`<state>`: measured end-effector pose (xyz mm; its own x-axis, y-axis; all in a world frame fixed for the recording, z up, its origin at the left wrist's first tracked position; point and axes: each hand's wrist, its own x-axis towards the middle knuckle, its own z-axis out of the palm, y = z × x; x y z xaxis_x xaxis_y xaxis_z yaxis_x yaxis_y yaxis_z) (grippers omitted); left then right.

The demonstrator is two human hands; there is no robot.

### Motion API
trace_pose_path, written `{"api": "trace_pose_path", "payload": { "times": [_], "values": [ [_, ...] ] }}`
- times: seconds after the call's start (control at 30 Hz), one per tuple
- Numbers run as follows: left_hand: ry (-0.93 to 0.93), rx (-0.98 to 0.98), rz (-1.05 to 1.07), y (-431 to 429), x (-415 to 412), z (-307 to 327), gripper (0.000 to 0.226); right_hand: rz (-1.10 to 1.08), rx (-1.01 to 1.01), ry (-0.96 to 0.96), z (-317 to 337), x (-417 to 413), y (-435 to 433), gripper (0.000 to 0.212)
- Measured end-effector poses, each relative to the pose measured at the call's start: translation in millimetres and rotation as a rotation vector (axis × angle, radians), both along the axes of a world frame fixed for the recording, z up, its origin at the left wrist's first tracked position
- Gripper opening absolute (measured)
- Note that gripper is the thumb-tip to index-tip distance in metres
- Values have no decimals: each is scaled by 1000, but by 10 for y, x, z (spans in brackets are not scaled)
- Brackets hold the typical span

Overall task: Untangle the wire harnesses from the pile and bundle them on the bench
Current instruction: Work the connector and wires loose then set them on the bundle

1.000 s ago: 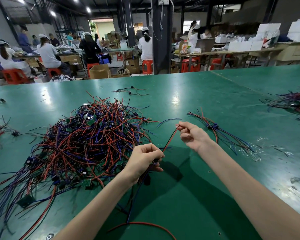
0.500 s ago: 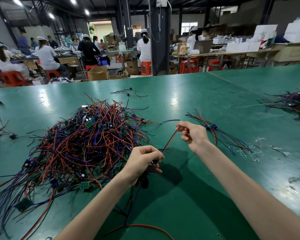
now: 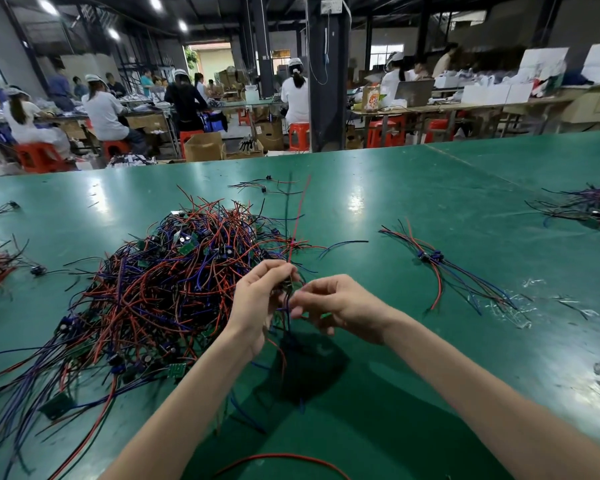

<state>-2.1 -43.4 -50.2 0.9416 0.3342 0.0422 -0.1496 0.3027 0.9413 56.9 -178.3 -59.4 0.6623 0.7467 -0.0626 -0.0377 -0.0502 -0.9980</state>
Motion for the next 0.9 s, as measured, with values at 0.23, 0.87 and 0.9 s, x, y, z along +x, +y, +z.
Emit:
{"api": "trace_pose_path", "payload": {
  "times": [0.23, 0.87, 0.9],
  "values": [
    [74, 6, 20, 18, 36, 3, 12, -183, 141, -76, -80, -142, 182, 16],
    [135, -84, -43, 166, 58, 6, 7, -286, 5, -525, -56, 3, 76, 7],
    [120, -102, -57, 164, 55, 12, 4, -288, 11, -454, -55, 14, 77, 10]
  ]
}}
